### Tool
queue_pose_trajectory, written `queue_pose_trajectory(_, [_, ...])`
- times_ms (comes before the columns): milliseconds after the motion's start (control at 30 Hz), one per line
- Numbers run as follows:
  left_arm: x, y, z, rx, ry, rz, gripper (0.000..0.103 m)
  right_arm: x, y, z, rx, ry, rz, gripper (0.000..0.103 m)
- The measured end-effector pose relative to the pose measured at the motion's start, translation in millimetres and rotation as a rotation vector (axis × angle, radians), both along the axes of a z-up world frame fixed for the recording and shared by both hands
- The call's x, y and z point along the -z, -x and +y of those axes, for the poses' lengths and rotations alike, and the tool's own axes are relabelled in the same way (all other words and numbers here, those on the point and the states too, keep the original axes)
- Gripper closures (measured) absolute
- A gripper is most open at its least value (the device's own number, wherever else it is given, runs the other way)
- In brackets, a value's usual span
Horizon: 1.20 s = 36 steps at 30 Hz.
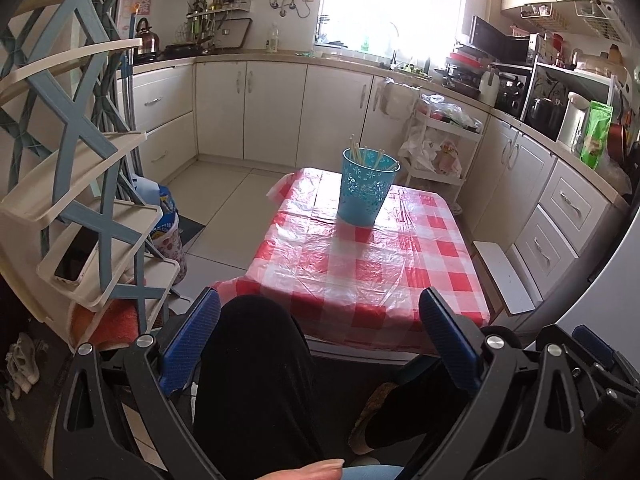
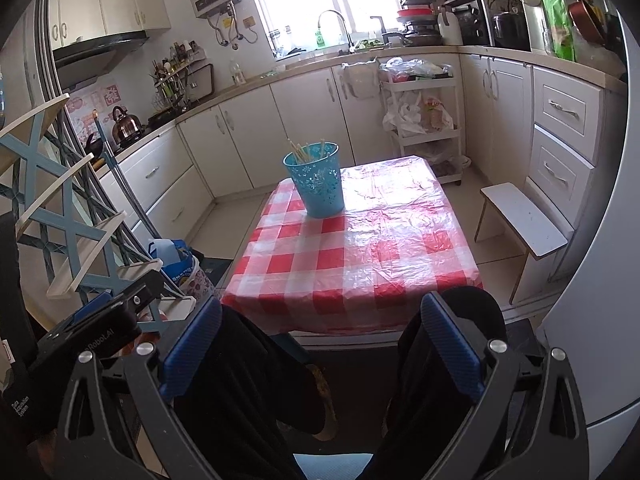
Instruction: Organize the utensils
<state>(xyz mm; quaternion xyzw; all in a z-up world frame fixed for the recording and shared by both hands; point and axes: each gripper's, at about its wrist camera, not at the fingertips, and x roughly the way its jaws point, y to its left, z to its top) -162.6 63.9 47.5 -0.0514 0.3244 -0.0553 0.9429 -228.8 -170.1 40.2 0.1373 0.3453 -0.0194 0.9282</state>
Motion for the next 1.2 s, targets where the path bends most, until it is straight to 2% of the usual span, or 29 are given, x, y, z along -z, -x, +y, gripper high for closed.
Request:
queue_pose_trajectory(300, [-1,4,-7,0.022,-0.051,0.0,0.007,0,2,1,-0.002,0.005,0.001,0.007])
queue_pose_trajectory(1200, [-3,17,-5,0.05,-0.062,-0.021,0.008,-1,13,-1,0.001,0.018,-0.015,0.007])
